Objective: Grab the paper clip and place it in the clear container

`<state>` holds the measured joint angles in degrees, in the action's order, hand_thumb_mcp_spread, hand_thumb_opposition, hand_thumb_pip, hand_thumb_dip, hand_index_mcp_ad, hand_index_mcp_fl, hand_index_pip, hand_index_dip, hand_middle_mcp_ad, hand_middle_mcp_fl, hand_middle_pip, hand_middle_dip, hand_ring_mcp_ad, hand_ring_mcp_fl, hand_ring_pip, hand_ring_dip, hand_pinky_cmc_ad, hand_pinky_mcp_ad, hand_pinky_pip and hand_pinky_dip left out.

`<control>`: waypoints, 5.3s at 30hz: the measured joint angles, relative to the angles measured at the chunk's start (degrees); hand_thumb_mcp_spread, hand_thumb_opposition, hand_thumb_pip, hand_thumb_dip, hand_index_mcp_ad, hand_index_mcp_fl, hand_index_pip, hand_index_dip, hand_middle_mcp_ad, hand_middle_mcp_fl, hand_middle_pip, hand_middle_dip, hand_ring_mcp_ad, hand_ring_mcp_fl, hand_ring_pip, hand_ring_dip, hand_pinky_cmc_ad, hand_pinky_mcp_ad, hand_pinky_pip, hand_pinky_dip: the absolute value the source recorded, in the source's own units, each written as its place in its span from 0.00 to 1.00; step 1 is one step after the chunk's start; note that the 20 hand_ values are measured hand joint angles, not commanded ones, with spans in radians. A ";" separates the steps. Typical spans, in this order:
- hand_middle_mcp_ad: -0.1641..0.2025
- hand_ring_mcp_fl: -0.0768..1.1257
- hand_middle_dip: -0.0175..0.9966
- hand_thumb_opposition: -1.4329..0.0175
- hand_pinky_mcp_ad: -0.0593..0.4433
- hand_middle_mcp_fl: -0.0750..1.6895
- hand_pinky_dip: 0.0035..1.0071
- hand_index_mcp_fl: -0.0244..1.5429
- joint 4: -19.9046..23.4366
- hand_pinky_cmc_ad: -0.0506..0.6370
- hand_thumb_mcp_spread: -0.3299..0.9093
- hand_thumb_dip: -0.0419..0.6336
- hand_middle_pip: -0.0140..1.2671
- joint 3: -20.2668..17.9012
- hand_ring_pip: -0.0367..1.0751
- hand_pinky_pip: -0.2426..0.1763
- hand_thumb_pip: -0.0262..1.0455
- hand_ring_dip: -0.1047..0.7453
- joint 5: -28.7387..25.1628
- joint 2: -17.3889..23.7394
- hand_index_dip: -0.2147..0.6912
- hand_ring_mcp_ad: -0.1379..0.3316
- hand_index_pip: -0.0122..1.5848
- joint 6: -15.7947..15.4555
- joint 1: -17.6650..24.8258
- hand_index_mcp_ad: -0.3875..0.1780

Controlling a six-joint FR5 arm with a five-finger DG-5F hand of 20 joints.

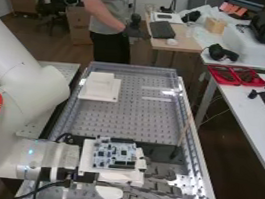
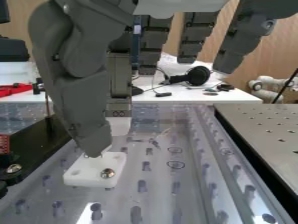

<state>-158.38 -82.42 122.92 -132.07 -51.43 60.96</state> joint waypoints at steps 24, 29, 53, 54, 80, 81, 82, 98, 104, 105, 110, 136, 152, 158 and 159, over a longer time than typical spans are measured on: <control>0.24 0.08 0.18 0.40 0.55 0.12 0.14 0.32 -0.75 0.58 0.71 0.40 0.12 1.15 0.12 0.63 0.49 0.22 0.70 -0.52 0.33 0.45 0.84 -0.91 -0.04 0.35; 0.24 0.08 0.18 0.39 0.55 0.12 0.14 0.33 -0.88 0.57 0.71 0.40 0.12 1.30 0.12 0.63 0.49 0.22 0.89 -0.62 0.33 0.46 0.85 -1.00 -0.02 0.34; 0.27 0.08 0.18 0.37 0.55 0.12 0.14 0.40 -0.40 0.57 0.74 0.40 0.12 1.45 0.12 0.63 0.49 0.22 1.06 -0.79 0.32 0.46 0.85 -0.16 0.12 0.31; 0.28 0.08 0.18 0.37 0.55 0.14 0.14 0.42 -0.36 0.58 0.74 0.40 0.12 1.45 0.12 0.63 0.49 0.22 1.06 -0.79 0.32 0.46 0.85 -0.03 0.13 0.31; 0.32 0.09 0.18 0.32 0.61 0.16 0.15 0.57 2.03 0.58 0.74 0.40 0.12 -4.60 0.13 0.63 0.45 0.22 -3.87 8.64 0.32 0.46 0.70 5.65 2.10 0.32; 0.32 0.09 0.18 0.32 0.61 0.16 0.15 0.57 2.58 0.60 0.74 0.39 0.12 -5.74 0.13 0.63 0.45 0.22 -4.51 10.06 0.32 0.46 0.70 6.15 2.58 0.32; 0.33 0.09 0.18 0.32 0.61 0.16 0.15 0.57 3.14 0.60 0.74 0.40 0.12 -6.91 0.13 0.63 0.45 0.22 -5.25 11.51 0.32 0.46 0.70 6.71 3.16 0.32; 0.35 0.09 0.18 0.31 0.64 0.16 0.15 0.59 8.70 0.60 0.74 0.40 0.12 -19.22 0.13 0.63 0.45 0.22 -16.66 25.22 0.34 0.47 0.66 12.69 17.80 0.32; 0.34 0.09 0.18 0.31 0.64 0.16 0.15 0.60 8.64 0.60 0.74 0.39 0.12 -19.85 0.13 0.63 0.45 0.22 -21.59 26.42 0.37 0.47 0.65 14.18 25.05 0.32; 0.35 0.09 0.18 0.31 0.64 0.16 0.15 0.60 8.57 0.60 0.74 0.39 0.12 -19.80 0.13 0.63 0.45 0.22 -22.31 26.42 0.38 0.47 0.65 14.36 26.10 0.32; 0.35 0.09 0.18 0.31 0.64 0.16 0.15 0.60 8.15 0.60 0.74 0.39 0.12 -19.08 0.13 0.63 0.45 0.22 -26.43 26.11 0.38 0.47 0.65 15.42 31.74 0.32; 0.38 0.09 0.18 0.31 0.64 0.16 0.15 0.60 2.62 0.60 0.74 0.40 0.12 -12.92 0.13 0.63 0.45 0.22 -40.76 15.02 0.39 0.46 0.64 17.14 42.25 0.32; 0.38 0.09 0.18 0.31 0.64 0.16 0.15 0.60 0.82 0.60 0.74 0.40 0.12 -12.23 0.13 0.63 0.45 0.22 -41.27 11.99 0.39 0.50 0.64 18.98 42.23 0.32; 0.37 0.09 0.18 0.34 0.64 0.15 0.15 0.47 -2.29 0.60 0.71 0.44 0.12 -10.80 0.13 0.62 0.48 0.22 -40.28 11.55 0.39 0.49 0.59 19.43 41.75 0.31; 0.38 0.09 0.18 0.35 0.64 0.14 0.15 0.43 -2.54 0.60 0.69 0.45 0.12 -10.73 0.13 0.63 0.48 0.22 -40.13 11.47 0.39 0.49 0.59 19.46 41.64 0.31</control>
<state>-160.92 -93.15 82.79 -120.60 -31.97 102.60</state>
